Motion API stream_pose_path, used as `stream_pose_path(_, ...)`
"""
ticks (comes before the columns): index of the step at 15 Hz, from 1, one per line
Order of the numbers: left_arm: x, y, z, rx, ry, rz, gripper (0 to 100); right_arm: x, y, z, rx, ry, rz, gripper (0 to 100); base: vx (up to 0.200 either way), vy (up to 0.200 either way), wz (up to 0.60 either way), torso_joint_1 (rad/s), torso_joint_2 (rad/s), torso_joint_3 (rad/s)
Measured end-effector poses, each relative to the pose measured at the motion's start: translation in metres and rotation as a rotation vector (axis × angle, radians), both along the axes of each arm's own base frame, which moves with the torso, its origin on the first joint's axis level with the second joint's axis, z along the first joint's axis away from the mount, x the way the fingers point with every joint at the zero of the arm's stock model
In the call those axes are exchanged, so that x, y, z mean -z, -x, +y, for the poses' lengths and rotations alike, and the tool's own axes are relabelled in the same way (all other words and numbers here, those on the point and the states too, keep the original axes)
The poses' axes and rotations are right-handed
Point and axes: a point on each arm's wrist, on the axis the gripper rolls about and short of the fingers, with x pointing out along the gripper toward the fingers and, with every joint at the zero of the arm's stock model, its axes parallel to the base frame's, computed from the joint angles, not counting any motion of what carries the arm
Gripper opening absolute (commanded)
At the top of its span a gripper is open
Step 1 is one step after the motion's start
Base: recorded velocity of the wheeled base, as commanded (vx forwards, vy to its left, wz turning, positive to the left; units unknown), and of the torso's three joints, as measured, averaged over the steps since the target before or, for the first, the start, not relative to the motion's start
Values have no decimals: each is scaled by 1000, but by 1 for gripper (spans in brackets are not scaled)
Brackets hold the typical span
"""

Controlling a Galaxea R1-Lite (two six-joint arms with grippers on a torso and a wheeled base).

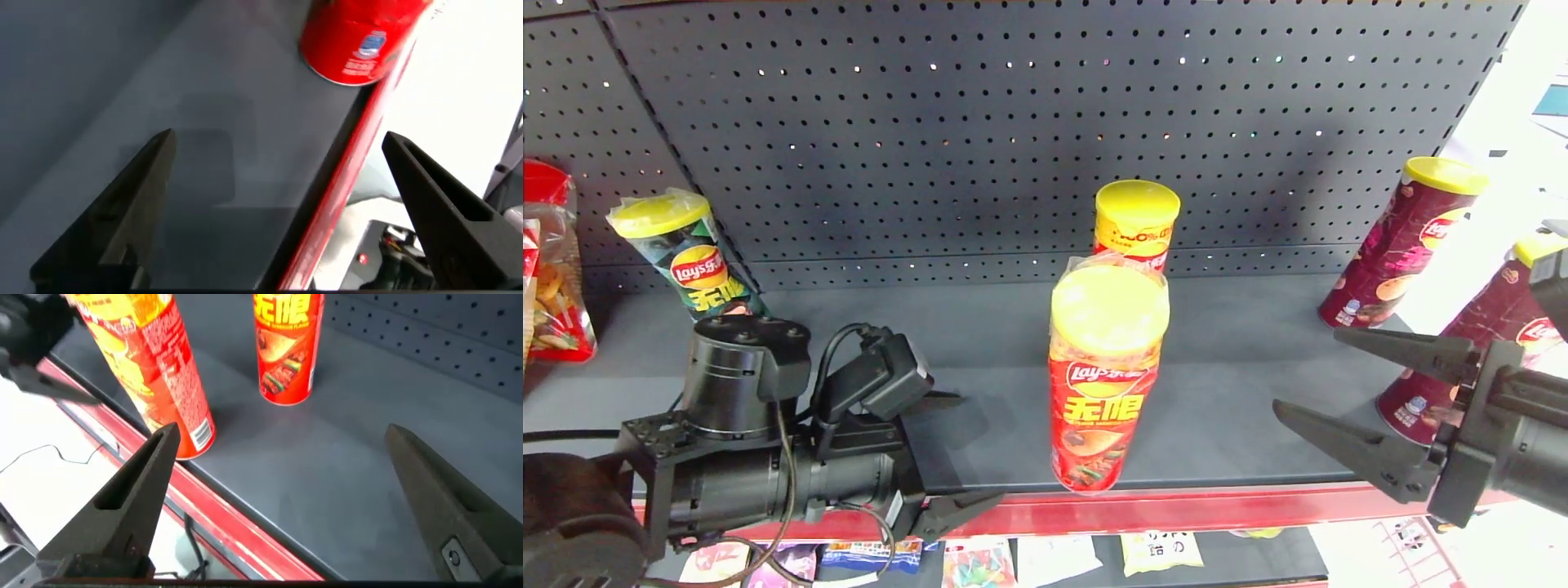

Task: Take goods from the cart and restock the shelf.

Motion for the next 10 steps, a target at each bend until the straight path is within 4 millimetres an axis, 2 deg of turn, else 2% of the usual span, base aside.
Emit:
stream_pose_path(7, 2, -25, -24, 18, -4, -9, 100, -9, -2, 0, 26, -14, -27, 100, 0, 0, 0, 0, 0, 0)
stream_pose_path(10, 4, -30, -33, 34, -6, -8, 100, -10, -3, 1, 26, -15, -30, 100, 0, 0, 0, 0, 0, 0)
